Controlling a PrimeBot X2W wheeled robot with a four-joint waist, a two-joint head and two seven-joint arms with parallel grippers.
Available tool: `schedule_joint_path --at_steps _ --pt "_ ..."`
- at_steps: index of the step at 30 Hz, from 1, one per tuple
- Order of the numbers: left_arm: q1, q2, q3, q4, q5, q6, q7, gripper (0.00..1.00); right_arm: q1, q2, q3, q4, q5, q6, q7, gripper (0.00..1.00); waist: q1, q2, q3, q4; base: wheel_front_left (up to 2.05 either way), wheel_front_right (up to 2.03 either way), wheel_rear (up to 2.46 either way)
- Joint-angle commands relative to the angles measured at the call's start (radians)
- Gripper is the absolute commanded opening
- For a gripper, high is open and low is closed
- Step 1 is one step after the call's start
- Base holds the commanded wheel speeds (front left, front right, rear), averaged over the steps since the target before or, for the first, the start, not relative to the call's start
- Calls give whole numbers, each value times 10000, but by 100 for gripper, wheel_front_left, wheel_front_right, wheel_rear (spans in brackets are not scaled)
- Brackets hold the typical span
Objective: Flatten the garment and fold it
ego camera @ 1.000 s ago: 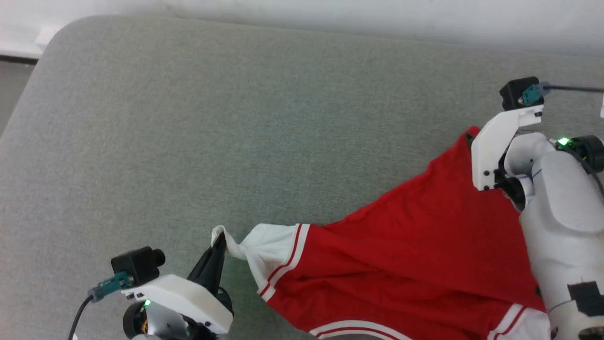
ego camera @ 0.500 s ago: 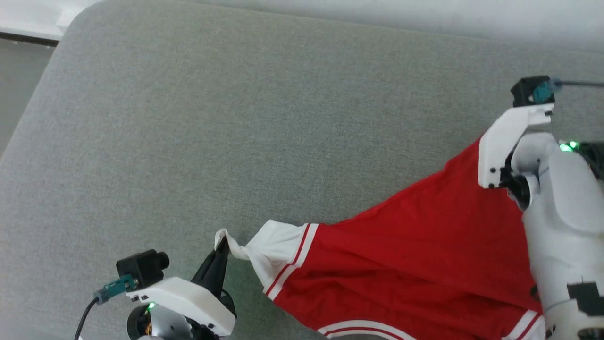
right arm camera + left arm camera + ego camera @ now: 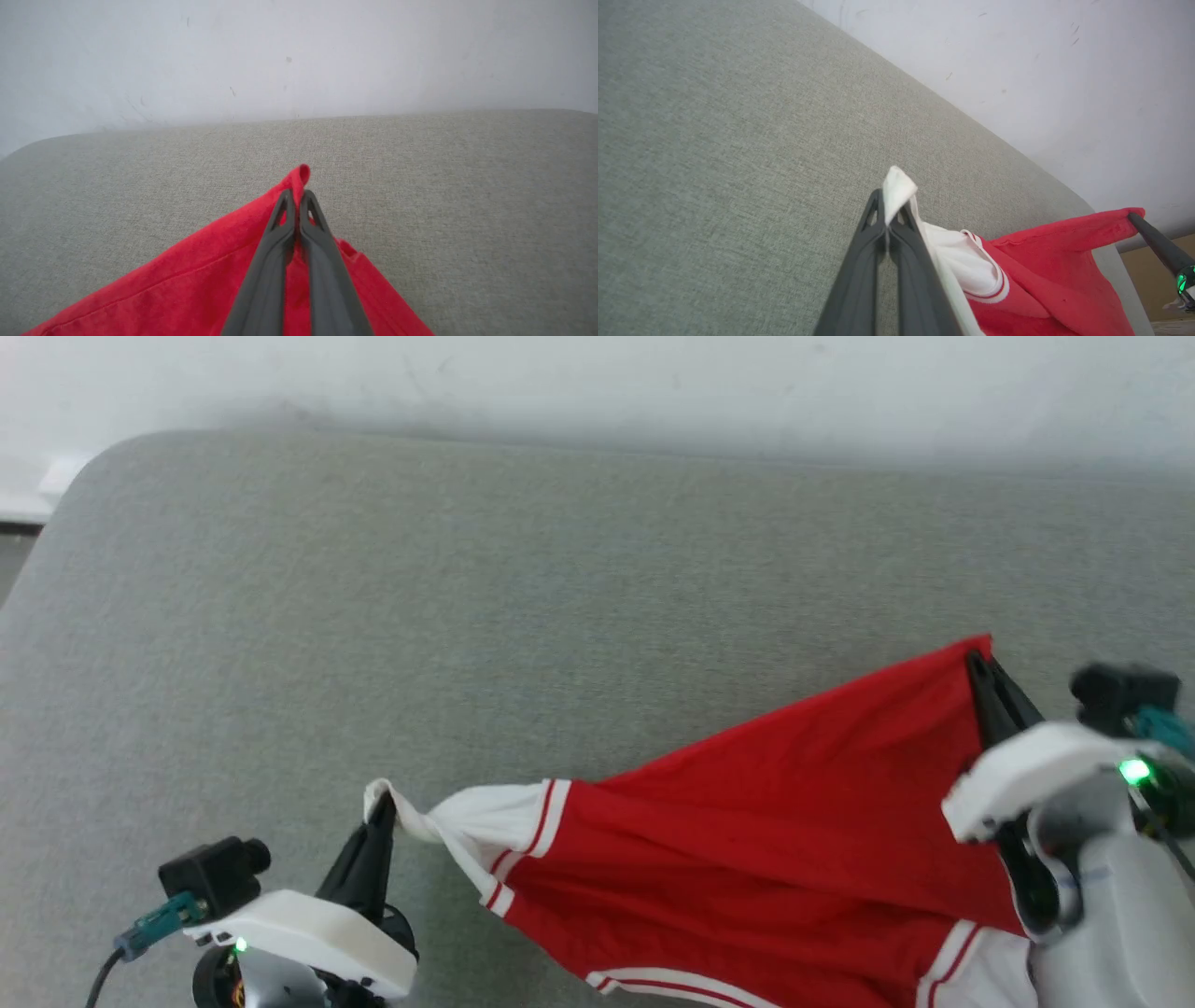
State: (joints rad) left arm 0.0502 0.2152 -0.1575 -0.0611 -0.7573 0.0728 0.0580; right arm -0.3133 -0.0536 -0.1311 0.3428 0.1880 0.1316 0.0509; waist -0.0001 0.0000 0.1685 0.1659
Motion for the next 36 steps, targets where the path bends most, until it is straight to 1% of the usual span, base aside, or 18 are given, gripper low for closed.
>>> schedule_joint_path --at_steps 1,6,10,13,16,17,19,23,27,28,29,33,36 --pt "47 57 81 -146 -36 43 -101 0 389 11 -118 -428 109 -9 -30 0 1 0 -413 -542 0 0 0" --pt "-250 159 272 -726 7 -41 -377 0 1849 29 -456 -2322 597 -9 225 0 1 0 -653 -962 0 0 0" --pt "-865 332 356 -1299 -2 -199 -354 0 2337 31 -559 -3543 615 -9 653 0 1 0 -791 -1193 0 0 0" --pt "-1543 490 373 -1700 -102 -289 -68 0 2295 32 -561 -4467 302 -9 1262 0 1 0 -852 -1302 0 0 0" --pt "-2426 626 333 -1990 -346 -415 399 0 1893 5 -453 -5343 -208 -9 2050 0 1 0 -823 -1388 0 0 0" --pt "-2762 644 352 -2066 -497 -444 572 0 1670 -90 -396 -5586 -335 -9 2314 0 1 0 -775 -1423 0 0 0" --pt "-3514 695 454 -2129 -786 -468 881 0 1154 -490 -183 -5926 -523 -9 2929 0 1 0 -648 -1478 0 0 0" --pt "-5216 780 744 -1882 -1286 -439 1355 0 -286 -1487 337 -6158 -556 -9 3952 0 1 0 -174 -1588 0 0 0" --pt "-7107 732 1148 -1191 -1736 -217 1593 0 -1972 -2280 1002 -5762 -374 -9 4621 0 1 0 552 -1720 0 0 0" --pt "-7578 768 1222 -974 -1750 -198 1597 0 -2387 -2408 1165 -5586 -334 -9 4728 0 1 0 735 -1753 0 0 0" --pt "-7578 768 1222 -974 -1750 -198 1597 0 -2387 -2408 1165 -5586 -334 -9 4728 0 1 0 735 -1753 0 0 0" --pt "-9362 1036 1380 -111 -1573 -108 1629 0 -4090 -2779 1899 -4778 -237 -9 5040 0 1 0 1588 -1934 0 0 0" --pt "-10624 1287 1410 466 -1284 -35 1599 0 -5431 -2943 2464 -4092 -312 -9 5062 0 1 0 2229 -2090 0 0 0"
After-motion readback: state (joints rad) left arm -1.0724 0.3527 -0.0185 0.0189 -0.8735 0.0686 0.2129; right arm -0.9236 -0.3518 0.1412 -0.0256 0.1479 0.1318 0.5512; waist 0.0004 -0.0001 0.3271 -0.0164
